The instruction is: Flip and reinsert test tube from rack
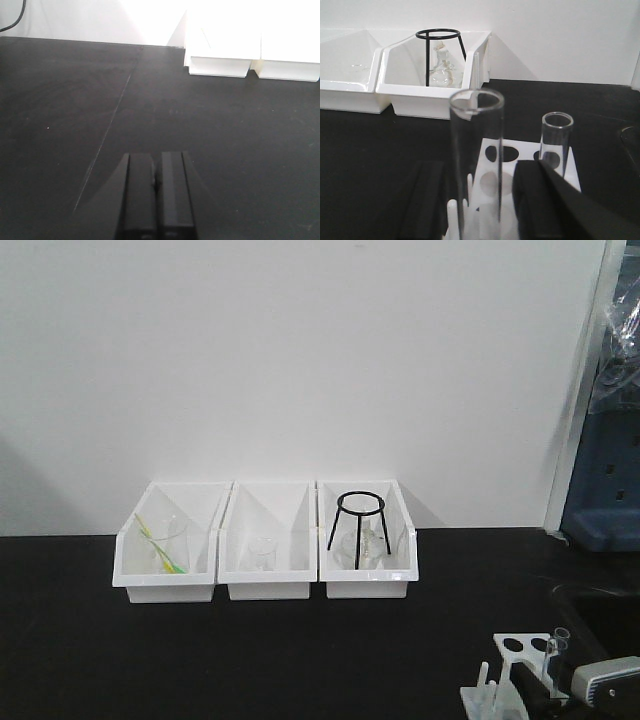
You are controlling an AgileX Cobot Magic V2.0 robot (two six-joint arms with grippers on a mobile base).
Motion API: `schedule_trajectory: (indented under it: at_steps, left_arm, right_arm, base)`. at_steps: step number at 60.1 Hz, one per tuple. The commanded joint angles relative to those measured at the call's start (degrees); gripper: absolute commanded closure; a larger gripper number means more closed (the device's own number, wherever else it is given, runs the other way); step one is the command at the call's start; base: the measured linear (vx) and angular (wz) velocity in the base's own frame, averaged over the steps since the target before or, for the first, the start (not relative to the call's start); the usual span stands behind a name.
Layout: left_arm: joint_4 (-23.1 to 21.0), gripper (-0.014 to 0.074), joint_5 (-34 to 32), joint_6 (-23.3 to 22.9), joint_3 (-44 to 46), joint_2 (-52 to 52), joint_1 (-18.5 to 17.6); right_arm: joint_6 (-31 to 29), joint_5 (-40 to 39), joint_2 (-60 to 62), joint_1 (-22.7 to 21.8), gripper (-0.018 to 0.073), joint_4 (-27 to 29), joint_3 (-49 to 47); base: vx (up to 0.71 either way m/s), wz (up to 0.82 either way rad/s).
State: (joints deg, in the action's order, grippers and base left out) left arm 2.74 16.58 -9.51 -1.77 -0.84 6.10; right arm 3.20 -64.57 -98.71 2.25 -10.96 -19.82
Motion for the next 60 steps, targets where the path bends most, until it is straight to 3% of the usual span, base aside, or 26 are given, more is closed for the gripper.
schedule_trajectory:
  at_steps: [1,8,21,30,45,60]
  left_arm:
    - [-0.21,0.0603,-5.03,-0.01,-0.11,-0.17,-0.42]
    - [-0.21,0.0603,-5.03,-0.01,-0.11,-0.17,-0.42]
    - [-0.21,0.0603,-5.03,-0.01,-0.11,-0.17,-0.42]
    - [-0.21,0.0603,-5.03,-0.01,-0.11,-0.17,-0.42]
    - [-0.21,0.0603,-5.03,-0.01,-0.11,-0.17,-0.42]
    - [-0.21,0.0603,-5.03,-0.01,-0.11,-0.17,-0.42]
  right_arm:
    - [-1.21,-12.27,1.72,-0.35,0.039,-0.32,-1.22]
    - [-1.05,-12.27,1.72,-0.35,0.0573,-0.51,-1.22]
    - [-0.56,-12.19,2.97,-0.35,0.0572,-0.25,-1.22]
    - [0.85,-7.82,10.29,-0.35,0.0571,0.79,-1.22]
    - [5.46,20.62,30.77,-0.35,0.0571,2.06,-10.06]
    - [3.68,46.98,40.06,-0.35,0.0571,0.93,-23.56]
  base:
    - [0.0,0.0]
    - [0.0,0.0]
    - [0.0,0.0]
    - [0.0,0.0]
    - [0.0,0.0]
    - [0.0,0.0]
